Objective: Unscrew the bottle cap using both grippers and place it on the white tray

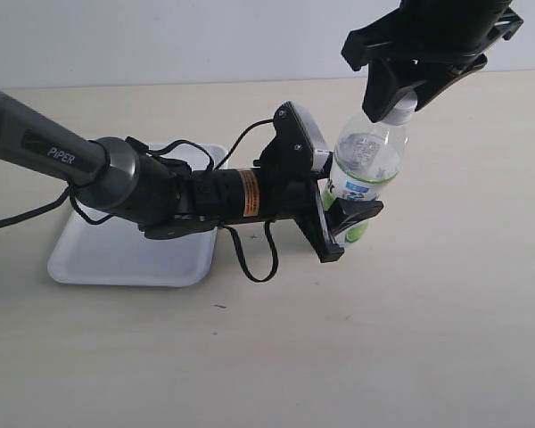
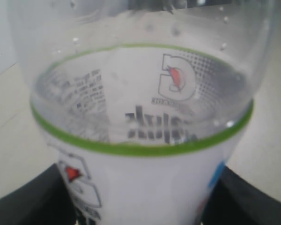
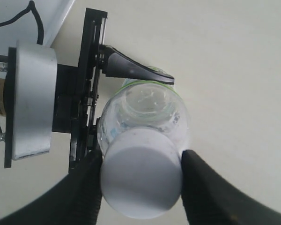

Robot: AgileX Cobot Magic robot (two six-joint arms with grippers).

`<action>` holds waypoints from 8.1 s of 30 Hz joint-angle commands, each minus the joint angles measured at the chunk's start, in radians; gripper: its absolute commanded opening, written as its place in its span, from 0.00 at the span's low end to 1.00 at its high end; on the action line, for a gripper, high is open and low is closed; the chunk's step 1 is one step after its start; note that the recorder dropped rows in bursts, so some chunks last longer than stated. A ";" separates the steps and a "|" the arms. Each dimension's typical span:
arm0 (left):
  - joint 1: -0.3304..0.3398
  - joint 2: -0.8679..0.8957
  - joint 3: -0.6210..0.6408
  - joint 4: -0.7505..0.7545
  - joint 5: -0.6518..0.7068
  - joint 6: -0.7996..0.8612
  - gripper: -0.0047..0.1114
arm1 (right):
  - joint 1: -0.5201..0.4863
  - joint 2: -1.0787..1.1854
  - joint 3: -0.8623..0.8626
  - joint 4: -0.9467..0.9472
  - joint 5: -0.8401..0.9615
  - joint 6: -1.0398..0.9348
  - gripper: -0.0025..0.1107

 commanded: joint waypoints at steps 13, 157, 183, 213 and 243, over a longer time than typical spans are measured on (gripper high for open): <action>0.003 -0.008 0.008 0.006 0.018 -0.002 0.04 | 0.002 -0.002 0.001 -0.036 -0.005 -0.197 0.02; 0.003 -0.008 0.008 0.000 0.010 -0.003 0.04 | 0.002 -0.017 0.001 0.023 -0.017 -1.514 0.02; 0.003 -0.008 0.008 0.000 0.005 -0.004 0.04 | 0.002 -0.017 0.001 0.090 -0.037 -1.298 0.68; 0.003 -0.008 0.008 -0.011 0.005 -0.004 0.04 | 0.002 -0.017 0.001 0.006 -0.005 -0.050 0.50; 0.003 -0.008 0.008 -0.011 0.005 -0.030 0.04 | 0.002 -0.017 0.001 -0.021 -0.034 -0.809 0.02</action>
